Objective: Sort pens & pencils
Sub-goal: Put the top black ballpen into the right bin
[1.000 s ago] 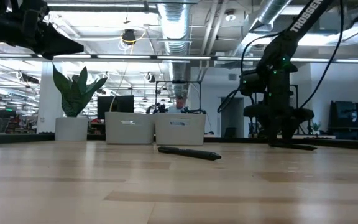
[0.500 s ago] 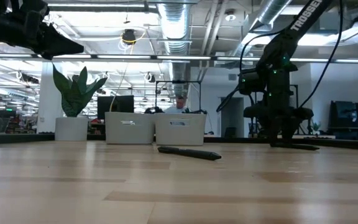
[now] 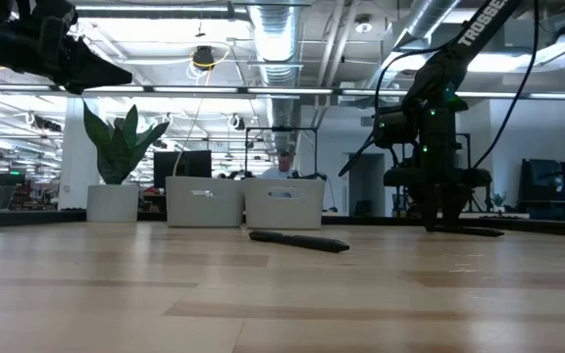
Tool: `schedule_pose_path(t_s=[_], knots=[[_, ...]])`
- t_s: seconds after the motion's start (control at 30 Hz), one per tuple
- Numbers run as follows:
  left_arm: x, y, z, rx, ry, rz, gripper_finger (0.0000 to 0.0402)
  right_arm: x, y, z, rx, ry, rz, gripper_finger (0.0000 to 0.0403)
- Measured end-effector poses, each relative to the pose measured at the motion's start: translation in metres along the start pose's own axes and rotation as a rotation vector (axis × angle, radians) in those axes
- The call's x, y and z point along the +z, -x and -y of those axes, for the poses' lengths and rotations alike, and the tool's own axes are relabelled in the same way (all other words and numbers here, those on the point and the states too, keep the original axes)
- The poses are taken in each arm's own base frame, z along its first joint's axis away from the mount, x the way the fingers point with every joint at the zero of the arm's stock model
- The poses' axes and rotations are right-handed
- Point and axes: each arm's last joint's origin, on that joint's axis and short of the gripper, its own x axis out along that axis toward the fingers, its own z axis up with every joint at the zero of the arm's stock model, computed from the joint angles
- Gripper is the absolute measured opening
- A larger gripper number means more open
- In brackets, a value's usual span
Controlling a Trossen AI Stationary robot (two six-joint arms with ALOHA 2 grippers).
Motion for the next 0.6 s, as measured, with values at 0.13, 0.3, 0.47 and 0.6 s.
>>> schedule_pose_path(t_s=[0.13, 0.3, 0.47, 0.6], knots=[[-0.0003, 0.0, 0.0001, -0.001, 0.0, -0.003, 0.0052, -0.0001, 0.0, -0.0001, 0.001, -0.004, -0.001, 0.0204], [-0.0003, 0.0, 0.0001, -0.001, 0.0, -0.003, 0.0052, -0.0003, -0.0004, -0.0004, 0.006, -0.014, -0.005, 0.016], [-0.0003, 0.0, 0.0001, -0.001, 0.0, -0.003, 0.0052, -0.0001, -0.0004, -0.0009, 0.012, -0.015, -0.005, 0.0108], [-0.0003, 0.0, 0.0001, -0.001, 0.0, -0.003, 0.0052, 0.0004, -0.0004, -0.0013, 0.017, -0.01, 0.001, 0.0083]])
